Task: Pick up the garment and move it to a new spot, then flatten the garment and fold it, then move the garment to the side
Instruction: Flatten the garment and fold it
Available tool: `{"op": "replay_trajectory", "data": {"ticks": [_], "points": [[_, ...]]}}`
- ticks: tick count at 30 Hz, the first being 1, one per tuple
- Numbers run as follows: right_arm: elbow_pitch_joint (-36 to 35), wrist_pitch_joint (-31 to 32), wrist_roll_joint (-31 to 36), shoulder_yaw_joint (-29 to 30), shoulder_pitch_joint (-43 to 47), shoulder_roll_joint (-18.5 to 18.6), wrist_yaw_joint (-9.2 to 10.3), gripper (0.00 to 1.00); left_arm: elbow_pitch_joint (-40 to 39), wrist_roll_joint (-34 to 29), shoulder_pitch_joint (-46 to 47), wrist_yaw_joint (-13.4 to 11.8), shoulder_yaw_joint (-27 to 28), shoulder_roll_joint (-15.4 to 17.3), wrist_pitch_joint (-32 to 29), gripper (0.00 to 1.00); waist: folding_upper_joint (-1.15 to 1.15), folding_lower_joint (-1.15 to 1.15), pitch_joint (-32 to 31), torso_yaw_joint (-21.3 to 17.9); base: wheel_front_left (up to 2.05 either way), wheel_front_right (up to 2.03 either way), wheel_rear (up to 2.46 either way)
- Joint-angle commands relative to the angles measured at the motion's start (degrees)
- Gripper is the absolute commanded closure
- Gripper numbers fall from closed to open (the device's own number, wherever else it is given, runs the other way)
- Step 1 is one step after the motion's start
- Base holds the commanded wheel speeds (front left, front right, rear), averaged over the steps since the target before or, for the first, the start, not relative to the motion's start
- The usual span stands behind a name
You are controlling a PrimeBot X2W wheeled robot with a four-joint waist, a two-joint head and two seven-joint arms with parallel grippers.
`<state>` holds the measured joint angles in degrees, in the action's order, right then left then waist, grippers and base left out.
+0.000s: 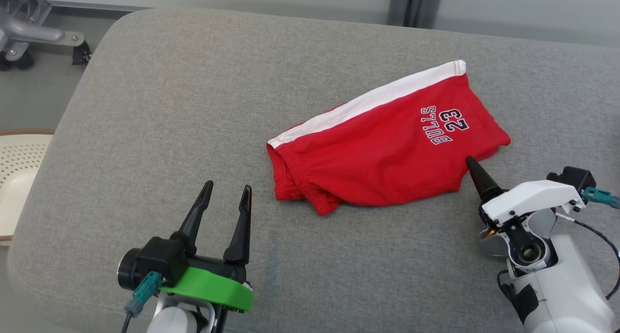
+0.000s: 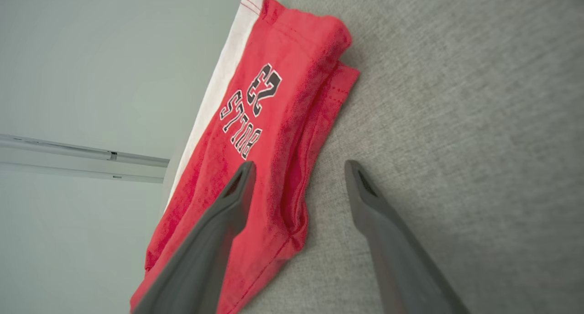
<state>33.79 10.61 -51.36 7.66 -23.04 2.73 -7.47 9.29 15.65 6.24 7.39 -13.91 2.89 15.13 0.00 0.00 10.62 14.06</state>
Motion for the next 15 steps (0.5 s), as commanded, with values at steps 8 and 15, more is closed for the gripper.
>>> {"op": "replay_trajectory", "data": {"ticks": [8,15], "points": [[12.44,0.04,-0.98,4.07,-6.59,-0.33,-0.03,0.00,-0.13,1.28,1.70,-0.54,-1.42,0.03,-0.02,0.00,0.00,0.00,2.26,5.52,0.00,0.00,0.00],[18.70,0.04,1.73,6.41,-11.01,-0.87,-0.04,0.00,-0.21,2.06,2.16,-0.98,-2.33,0.03,-0.02,0.00,0.00,0.00,3.16,8.08,0.00,0.00,0.00]]}}
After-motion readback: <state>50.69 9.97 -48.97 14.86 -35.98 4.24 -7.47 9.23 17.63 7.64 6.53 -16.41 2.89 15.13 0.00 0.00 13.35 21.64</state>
